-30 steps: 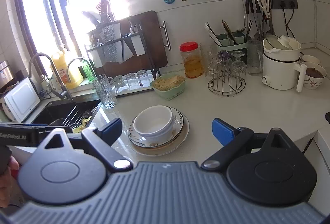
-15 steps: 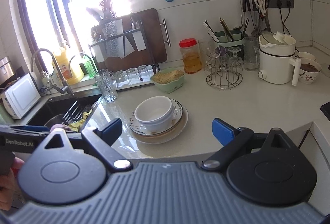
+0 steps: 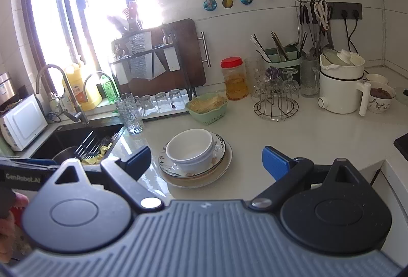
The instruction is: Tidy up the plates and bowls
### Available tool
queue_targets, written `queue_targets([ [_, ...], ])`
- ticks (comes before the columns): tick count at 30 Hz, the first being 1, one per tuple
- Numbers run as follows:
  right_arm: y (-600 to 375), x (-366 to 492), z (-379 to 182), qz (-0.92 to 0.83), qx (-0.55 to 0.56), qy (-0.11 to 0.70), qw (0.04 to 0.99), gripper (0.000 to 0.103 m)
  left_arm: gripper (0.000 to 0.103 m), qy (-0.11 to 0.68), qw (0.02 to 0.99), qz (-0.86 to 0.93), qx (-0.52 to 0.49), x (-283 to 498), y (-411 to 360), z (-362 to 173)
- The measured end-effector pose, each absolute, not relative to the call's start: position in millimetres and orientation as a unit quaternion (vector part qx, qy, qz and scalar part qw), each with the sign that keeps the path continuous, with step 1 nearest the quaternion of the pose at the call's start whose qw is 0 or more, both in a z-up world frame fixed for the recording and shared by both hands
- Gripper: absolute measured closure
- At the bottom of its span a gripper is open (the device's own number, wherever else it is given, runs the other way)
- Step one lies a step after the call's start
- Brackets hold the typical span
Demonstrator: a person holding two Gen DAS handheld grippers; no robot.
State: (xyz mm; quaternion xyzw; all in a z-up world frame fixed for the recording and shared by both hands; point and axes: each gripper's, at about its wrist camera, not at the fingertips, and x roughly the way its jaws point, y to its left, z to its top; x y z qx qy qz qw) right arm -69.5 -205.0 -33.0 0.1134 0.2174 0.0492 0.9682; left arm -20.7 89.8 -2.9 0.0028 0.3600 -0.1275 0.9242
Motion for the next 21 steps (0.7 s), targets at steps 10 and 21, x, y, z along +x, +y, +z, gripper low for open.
queue_targets([
  [10, -207.6, -75.9, -36.4, 0.041, 0.112, 0.219, 0.968, 0.008, 0.004, 0.359, 0.924, -0.133, 0.004, -23.8, 84.0, -6.1],
  [21, -209.6, -79.8, -37.9, 0.046, 0.109, 0.221, 0.968, 0.008, 0.004, 0.361, 0.923, -0.135, -0.004, -28.0, 83.9, -7.3],
])
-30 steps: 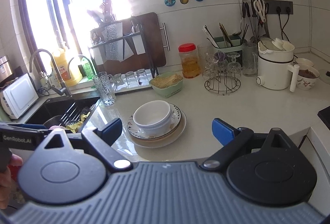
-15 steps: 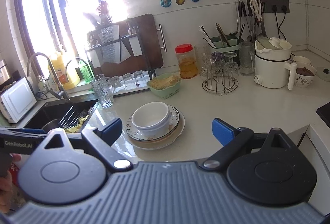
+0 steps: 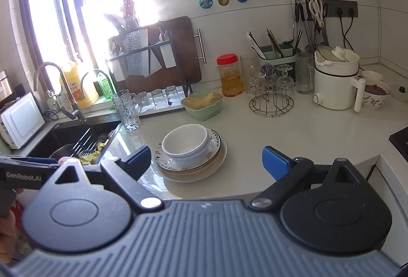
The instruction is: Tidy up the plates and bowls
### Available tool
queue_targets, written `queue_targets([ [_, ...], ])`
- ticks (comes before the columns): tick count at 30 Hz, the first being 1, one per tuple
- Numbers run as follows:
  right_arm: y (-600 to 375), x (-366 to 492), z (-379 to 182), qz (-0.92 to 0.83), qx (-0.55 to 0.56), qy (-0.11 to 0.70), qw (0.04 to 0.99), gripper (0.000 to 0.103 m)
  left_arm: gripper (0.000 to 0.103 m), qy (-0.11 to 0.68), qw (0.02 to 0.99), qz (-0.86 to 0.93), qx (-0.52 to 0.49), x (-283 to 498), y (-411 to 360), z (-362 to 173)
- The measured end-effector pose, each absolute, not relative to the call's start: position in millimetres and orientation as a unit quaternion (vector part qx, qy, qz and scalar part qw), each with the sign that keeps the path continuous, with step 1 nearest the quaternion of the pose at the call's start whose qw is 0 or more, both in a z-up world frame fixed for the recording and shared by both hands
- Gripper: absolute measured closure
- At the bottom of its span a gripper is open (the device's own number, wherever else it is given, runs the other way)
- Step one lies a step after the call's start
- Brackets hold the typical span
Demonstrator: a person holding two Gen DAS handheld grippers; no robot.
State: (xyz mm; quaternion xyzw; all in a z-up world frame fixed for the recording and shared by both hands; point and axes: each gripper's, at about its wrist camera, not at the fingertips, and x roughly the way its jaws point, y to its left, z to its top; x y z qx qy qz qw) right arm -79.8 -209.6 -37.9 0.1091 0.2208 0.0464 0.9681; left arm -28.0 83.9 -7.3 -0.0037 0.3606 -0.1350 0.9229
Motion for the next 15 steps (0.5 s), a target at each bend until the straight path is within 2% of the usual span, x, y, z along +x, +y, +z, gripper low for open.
queue_targets([
  [15, -210.0, -81.8, -38.3, 0.049, 0.108, 0.222, 0.968, 0.008, 0.004, 0.36, 0.923, -0.138, -0.002, -30.8, 83.7, -4.8],
])
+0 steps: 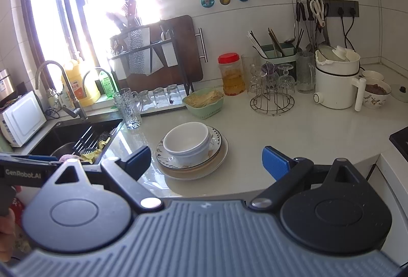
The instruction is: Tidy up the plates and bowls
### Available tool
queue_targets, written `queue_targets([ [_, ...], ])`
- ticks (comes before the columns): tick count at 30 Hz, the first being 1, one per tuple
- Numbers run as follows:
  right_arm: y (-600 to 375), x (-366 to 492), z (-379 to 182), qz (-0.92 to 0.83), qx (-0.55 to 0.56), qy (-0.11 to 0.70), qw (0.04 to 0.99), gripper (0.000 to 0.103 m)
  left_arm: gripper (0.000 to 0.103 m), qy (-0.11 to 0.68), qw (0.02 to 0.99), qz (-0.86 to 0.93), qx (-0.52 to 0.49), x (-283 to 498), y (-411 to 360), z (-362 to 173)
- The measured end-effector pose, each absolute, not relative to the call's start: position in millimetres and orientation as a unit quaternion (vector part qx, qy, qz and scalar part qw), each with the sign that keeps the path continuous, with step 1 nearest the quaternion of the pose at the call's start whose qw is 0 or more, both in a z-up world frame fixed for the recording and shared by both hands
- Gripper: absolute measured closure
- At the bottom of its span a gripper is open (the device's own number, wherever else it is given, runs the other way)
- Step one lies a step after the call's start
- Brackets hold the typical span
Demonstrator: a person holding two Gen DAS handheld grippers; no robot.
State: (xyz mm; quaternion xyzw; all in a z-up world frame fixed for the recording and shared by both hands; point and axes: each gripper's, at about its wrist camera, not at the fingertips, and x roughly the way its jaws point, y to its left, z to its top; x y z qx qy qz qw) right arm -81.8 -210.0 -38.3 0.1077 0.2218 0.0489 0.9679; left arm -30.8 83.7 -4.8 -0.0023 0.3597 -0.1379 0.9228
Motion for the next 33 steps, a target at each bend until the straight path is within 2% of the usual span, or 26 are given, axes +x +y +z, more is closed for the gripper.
queue_targets([
  [33, -213.0, -89.1, -36.6, 0.05, 0.106, 0.219, 0.969, 0.008, 0.004, 0.357, 0.923, -0.143, 0.0, -40.4, 81.6, -1.2],
])
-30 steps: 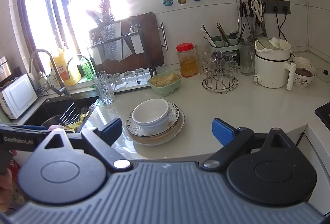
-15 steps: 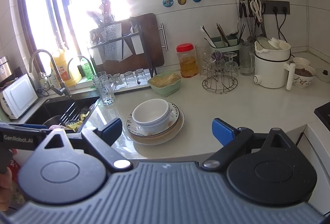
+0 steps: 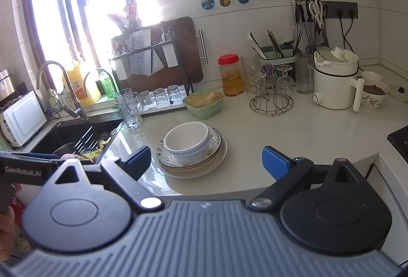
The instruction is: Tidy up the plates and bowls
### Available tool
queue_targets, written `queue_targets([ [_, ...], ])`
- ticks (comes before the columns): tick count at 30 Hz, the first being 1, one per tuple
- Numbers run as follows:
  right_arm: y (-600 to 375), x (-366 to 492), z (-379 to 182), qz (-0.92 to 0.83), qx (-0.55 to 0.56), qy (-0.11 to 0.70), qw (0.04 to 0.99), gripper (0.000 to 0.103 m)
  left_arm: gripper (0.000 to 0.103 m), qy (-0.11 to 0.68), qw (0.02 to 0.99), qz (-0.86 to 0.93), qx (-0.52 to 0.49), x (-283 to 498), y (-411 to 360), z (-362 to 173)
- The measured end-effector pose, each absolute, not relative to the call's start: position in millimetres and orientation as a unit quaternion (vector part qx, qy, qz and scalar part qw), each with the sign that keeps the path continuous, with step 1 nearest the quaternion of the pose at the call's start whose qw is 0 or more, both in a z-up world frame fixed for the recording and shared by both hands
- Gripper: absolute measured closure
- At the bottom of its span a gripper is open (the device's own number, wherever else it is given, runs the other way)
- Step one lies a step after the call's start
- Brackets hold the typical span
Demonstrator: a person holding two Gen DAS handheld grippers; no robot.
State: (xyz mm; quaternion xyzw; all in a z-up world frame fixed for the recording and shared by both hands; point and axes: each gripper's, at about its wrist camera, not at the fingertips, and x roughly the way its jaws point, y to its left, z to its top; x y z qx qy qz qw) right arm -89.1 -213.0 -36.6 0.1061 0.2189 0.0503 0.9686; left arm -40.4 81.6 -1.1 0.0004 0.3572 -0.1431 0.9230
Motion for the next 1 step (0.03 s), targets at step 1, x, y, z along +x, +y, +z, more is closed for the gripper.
queue_targets([
  [1, -213.3, -89.2, -36.6, 0.051, 0.107, 0.219, 0.968, 0.008, 0.004, 0.357, 0.923, -0.143, 0.0, -41.4, 81.4, -1.1],
])
